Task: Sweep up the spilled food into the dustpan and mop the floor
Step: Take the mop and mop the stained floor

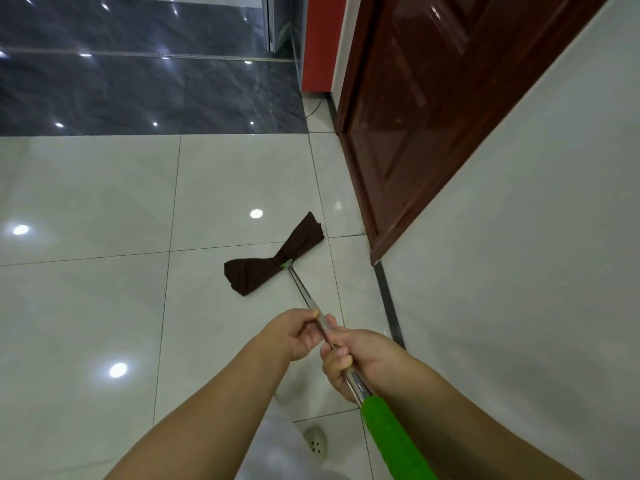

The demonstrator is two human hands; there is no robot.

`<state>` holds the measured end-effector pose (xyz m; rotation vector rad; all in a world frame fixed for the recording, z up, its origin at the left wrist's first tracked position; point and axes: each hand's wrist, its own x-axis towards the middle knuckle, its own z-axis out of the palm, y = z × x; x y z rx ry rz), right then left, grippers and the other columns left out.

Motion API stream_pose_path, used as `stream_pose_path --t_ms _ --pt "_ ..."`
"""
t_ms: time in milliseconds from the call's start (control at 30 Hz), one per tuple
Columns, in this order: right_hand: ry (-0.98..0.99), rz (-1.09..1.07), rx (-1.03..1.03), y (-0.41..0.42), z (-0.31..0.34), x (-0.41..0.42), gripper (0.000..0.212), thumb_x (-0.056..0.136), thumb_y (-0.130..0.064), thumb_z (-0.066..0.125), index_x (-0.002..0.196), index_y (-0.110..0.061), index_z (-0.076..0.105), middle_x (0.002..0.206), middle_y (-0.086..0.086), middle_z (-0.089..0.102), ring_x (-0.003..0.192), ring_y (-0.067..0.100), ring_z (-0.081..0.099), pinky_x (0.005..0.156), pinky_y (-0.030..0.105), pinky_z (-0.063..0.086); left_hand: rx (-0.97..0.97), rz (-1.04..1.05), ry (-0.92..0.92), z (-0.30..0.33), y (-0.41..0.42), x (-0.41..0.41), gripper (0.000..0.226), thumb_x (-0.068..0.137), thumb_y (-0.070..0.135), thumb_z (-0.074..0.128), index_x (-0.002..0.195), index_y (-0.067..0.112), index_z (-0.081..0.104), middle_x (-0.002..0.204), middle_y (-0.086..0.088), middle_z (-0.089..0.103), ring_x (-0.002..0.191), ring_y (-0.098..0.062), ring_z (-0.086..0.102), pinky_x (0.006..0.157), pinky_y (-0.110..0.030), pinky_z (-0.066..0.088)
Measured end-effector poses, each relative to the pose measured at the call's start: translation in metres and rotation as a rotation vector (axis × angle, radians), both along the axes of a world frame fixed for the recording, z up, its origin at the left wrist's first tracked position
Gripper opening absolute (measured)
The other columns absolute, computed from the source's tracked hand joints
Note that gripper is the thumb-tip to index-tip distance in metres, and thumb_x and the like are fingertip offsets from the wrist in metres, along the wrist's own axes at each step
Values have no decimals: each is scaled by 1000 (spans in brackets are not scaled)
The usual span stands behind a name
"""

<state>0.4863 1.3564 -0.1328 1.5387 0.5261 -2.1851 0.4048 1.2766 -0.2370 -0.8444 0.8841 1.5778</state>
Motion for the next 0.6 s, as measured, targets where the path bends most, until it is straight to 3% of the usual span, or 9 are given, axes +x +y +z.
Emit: stream_pose_path --t_ms 100,200,367,433,500,600 --pt "-24 21 -15 -2 10 18 18 99 -11 49 109 -26 53 42 6 52 23 6 35 25 7 27 -13 -8 -15 10 -4 20 16 98 1 38 87 -5 48 76 -19 58 53 -25 66 48 -32 57" --pt "-52 54 -45 3 17 37 13 98 -11 51 100 -22 56 46 7 51 23 7 35 26 7 29 -11 -21 -26 20 -4 41 20 97 -2 38 80 -5 48 62 -21 60 43 -26 65 41 -30 55" --pt "-92 147 -73 1 22 61 12 97 -11 50 96 -23 52 52 4 41 24 8 35 28 7 30 11 -48 -63 24 -15 61 15 96 -3 38 87 -7 49 78 -24 57 64 -28 64 48 -34 57" --pt "-95 158 -83 -6 25 64 17 97 -8 49 100 -24 54 50 4 40 24 8 35 28 7 30 21 -36 -67 25 -24 65 17 97 -2 38 85 -7 49 76 -23 58 68 -29 63 48 -35 57" --pt "-94 165 -73 -14 27 63 32 96 -3 46 108 -30 57 55 3 38 24 8 34 27 7 29 25 -22 -64 26 -35 66 19 97 -1 38 84 -7 50 71 -23 61 58 -30 66 48 -34 58" --pt "-84 208 -73 -30 29 57 35 94 1 44 106 -29 55 59 2 36 24 8 34 27 7 29 11 14 -65 25 -55 64 18 98 1 40 85 -7 50 73 -23 61 55 -29 66 60 -36 59"
